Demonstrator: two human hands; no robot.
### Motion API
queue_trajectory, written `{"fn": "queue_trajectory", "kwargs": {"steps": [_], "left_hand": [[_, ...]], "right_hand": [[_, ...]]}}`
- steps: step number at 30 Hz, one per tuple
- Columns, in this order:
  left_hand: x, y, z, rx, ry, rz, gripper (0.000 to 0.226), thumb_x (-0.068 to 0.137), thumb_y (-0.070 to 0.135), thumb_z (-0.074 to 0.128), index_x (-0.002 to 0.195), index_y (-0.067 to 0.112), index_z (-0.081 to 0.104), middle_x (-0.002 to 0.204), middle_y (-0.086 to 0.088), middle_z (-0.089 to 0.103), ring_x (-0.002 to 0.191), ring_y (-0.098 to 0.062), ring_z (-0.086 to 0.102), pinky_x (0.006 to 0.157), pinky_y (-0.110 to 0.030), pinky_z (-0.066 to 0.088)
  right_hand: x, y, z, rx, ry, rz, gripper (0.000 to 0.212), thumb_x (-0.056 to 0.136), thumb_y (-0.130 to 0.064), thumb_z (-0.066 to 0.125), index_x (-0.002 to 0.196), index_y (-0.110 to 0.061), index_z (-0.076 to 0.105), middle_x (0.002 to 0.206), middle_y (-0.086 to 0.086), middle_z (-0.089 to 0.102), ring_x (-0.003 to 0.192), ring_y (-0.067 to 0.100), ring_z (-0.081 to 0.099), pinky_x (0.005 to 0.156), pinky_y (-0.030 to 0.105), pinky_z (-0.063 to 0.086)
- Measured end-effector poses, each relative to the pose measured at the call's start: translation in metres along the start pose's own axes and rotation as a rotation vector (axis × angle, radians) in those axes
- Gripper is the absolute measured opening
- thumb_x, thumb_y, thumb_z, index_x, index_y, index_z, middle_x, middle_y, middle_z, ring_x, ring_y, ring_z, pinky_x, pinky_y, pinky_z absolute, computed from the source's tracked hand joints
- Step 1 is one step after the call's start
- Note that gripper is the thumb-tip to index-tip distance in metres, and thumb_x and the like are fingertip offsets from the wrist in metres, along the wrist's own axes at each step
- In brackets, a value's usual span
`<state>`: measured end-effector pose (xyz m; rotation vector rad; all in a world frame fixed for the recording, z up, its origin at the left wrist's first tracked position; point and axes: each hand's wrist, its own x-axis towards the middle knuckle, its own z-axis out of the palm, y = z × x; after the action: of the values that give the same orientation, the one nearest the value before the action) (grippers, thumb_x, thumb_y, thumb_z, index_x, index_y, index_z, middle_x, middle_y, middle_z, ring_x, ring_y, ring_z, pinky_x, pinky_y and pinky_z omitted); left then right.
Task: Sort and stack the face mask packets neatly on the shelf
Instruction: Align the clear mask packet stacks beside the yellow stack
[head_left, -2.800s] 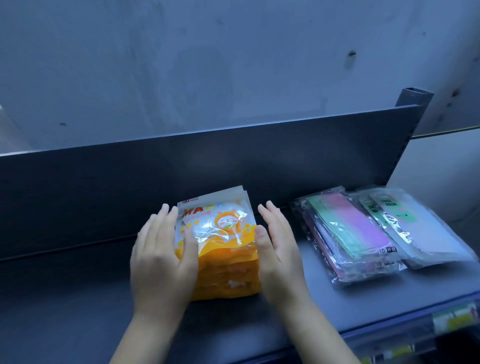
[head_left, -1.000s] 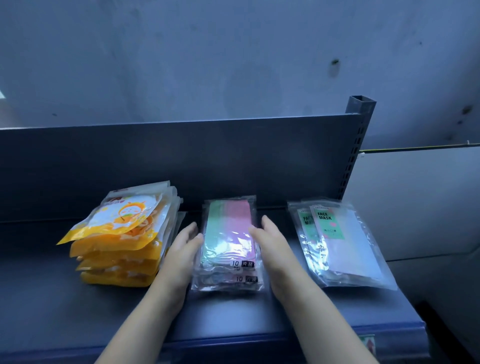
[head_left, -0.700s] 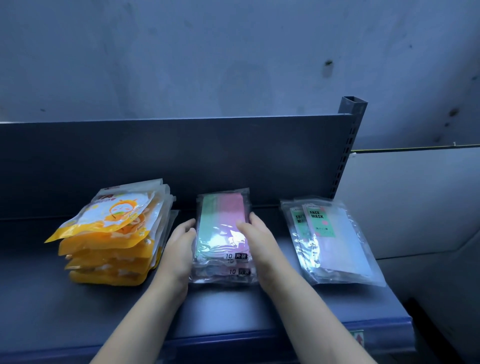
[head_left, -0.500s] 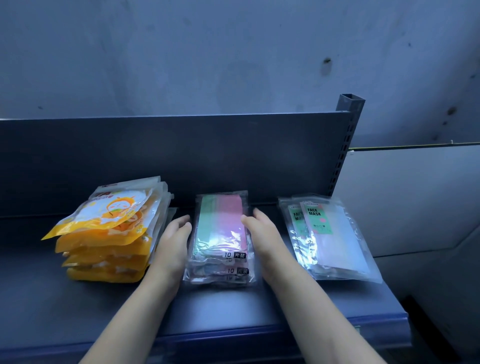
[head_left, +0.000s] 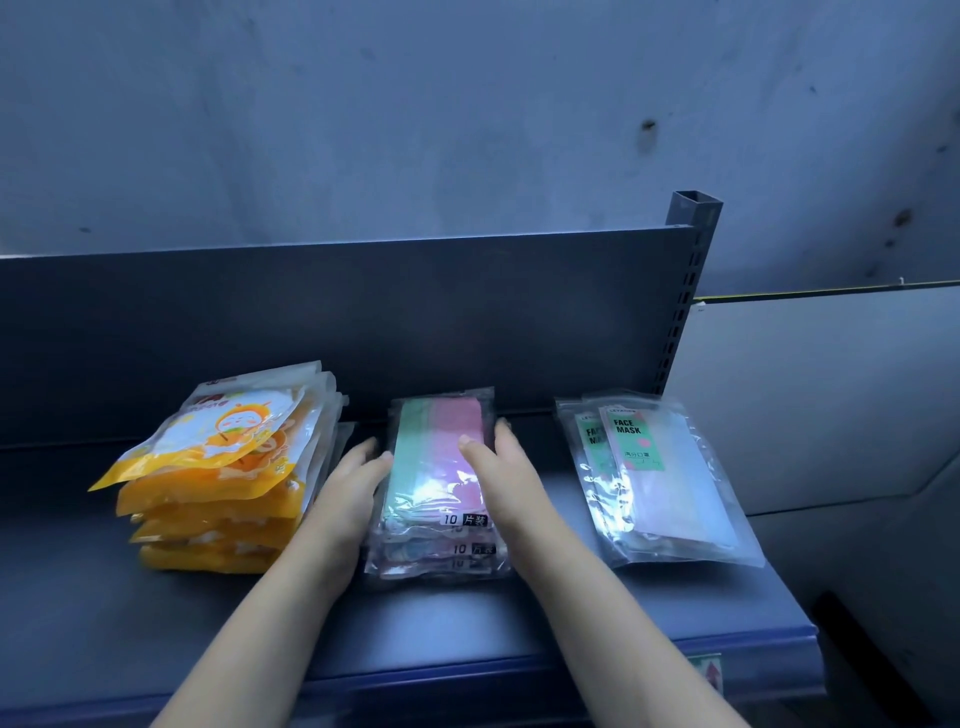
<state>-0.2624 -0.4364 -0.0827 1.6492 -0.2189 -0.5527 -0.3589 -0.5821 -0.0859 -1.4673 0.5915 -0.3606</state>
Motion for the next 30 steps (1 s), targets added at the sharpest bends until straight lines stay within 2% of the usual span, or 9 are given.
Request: {"fn": "queue_trajectory", "kwargs": {"steps": [3, 6, 10, 13, 16, 20, 23, 27, 30], "left_hand": [[0.001, -0.006, 0.004, 0.04, -0.021, 0.001, 0.065, 0.095, 0.032, 0.062, 0.156, 0.02, 0.04, 0.145, -0.005, 0.059, 0.123, -0.025, 0.065, 0.11, -0.051, 0.048], [0.002, -0.01, 0.005, 0.046, 0.009, 0.016, 0.058, 0.103, 0.021, 0.059, 0.157, 0.016, 0.037, 0.147, -0.004, 0.056, 0.125, -0.023, 0.063, 0.111, -0.048, 0.047], [-0.001, -0.005, 0.005, 0.15, 0.062, 0.093, 0.058, 0.104, 0.026, 0.057, 0.157, 0.016, 0.038, 0.158, -0.002, 0.045, 0.141, -0.019, 0.048, 0.119, -0.039, 0.036], [-0.01, 0.002, 0.008, 0.423, 0.095, 0.24, 0.057, 0.105, 0.033, 0.051, 0.158, 0.021, 0.035, 0.164, 0.003, 0.037, 0.149, -0.013, 0.035, 0.12, -0.033, 0.028], [-0.021, 0.01, 0.015, 0.927, 0.143, 0.501, 0.062, 0.105, 0.04, 0.047, 0.161, 0.018, 0.031, 0.168, 0.002, 0.028, 0.155, -0.013, 0.025, 0.121, -0.031, 0.024], [-0.031, 0.02, 0.044, 1.197, 0.175, 0.724, 0.065, 0.097, 0.048, 0.038, 0.146, 0.008, 0.054, 0.154, -0.012, 0.052, 0.142, -0.032, 0.05, 0.109, -0.047, 0.045], [-0.03, 0.026, 0.073, 1.281, 0.15, 0.774, 0.064, 0.097, 0.045, 0.036, 0.14, 0.005, 0.06, 0.148, -0.016, 0.057, 0.137, -0.036, 0.054, 0.107, -0.05, 0.048], [-0.03, 0.024, 0.111, 1.276, 0.092, 0.805, 0.066, 0.097, 0.046, 0.033, 0.141, 0.005, 0.058, 0.15, -0.016, 0.055, 0.14, -0.036, 0.051, 0.111, -0.053, 0.044], [-0.035, 0.021, 0.139, 1.24, 0.042, 0.818, 0.068, 0.097, 0.048, 0.03, 0.142, 0.004, 0.057, 0.15, -0.016, 0.054, 0.141, -0.037, 0.049, 0.114, -0.053, 0.04]], "right_hand": [[0.001, 0.002, 0.002, -0.018, -0.044, 0.005, 0.087, 0.088, -0.054, 0.056, 0.165, -0.028, 0.023, 0.171, -0.013, 0.023, 0.155, 0.01, 0.027, 0.125, 0.039, 0.028], [0.002, 0.001, 0.005, -0.127, -0.063, -0.048, 0.072, 0.097, -0.043, 0.051, 0.163, -0.028, 0.027, 0.17, -0.013, 0.021, 0.15, 0.01, 0.033, 0.113, 0.02, 0.039], [0.001, 0.005, 0.005, -0.499, 0.005, -0.099, 0.077, 0.104, -0.046, 0.042, 0.167, -0.015, 0.011, 0.176, 0.001, 0.007, 0.161, 0.015, 0.006, 0.13, 0.037, 0.01], [-0.005, 0.003, 0.0, -0.75, 0.075, -0.225, 0.071, 0.107, -0.049, 0.034, 0.166, -0.015, 0.015, 0.175, 0.0, 0.013, 0.161, 0.017, 0.003, 0.13, 0.038, 0.008], [-0.009, -0.007, -0.01, -1.115, 0.159, -0.388, 0.081, 0.099, -0.059, 0.01, 0.163, -0.014, 0.027, 0.171, 0.001, 0.027, 0.161, 0.021, 0.009, 0.13, 0.044, 0.01], [-0.015, -0.02, -0.032, -1.247, 0.208, -0.413, 0.096, 0.087, -0.061, -0.007, 0.163, -0.014, 0.029, 0.171, 0.002, 0.027, 0.161, 0.023, 0.008, 0.13, 0.045, 0.01], [-0.019, -0.024, -0.055, -1.277, 0.248, -0.387, 0.091, 0.091, -0.059, -0.004, 0.162, -0.014, 0.03, 0.171, 0.003, 0.028, 0.161, 0.024, 0.01, 0.128, 0.044, 0.012], [-0.024, -0.025, -0.095, -1.226, 0.297, -0.28, 0.064, 0.109, -0.049, 0.023, 0.163, -0.015, 0.029, 0.172, 0.002, 0.025, 0.161, 0.022, 0.007, 0.129, 0.042, 0.01], [-0.026, -0.022, -0.124, -1.19, 0.345, -0.21, 0.062, 0.109, -0.048, 0.027, 0.161, -0.015, 0.032, 0.171, 0.001, 0.026, 0.161, 0.021, 0.007, 0.129, 0.042, 0.013]]}}
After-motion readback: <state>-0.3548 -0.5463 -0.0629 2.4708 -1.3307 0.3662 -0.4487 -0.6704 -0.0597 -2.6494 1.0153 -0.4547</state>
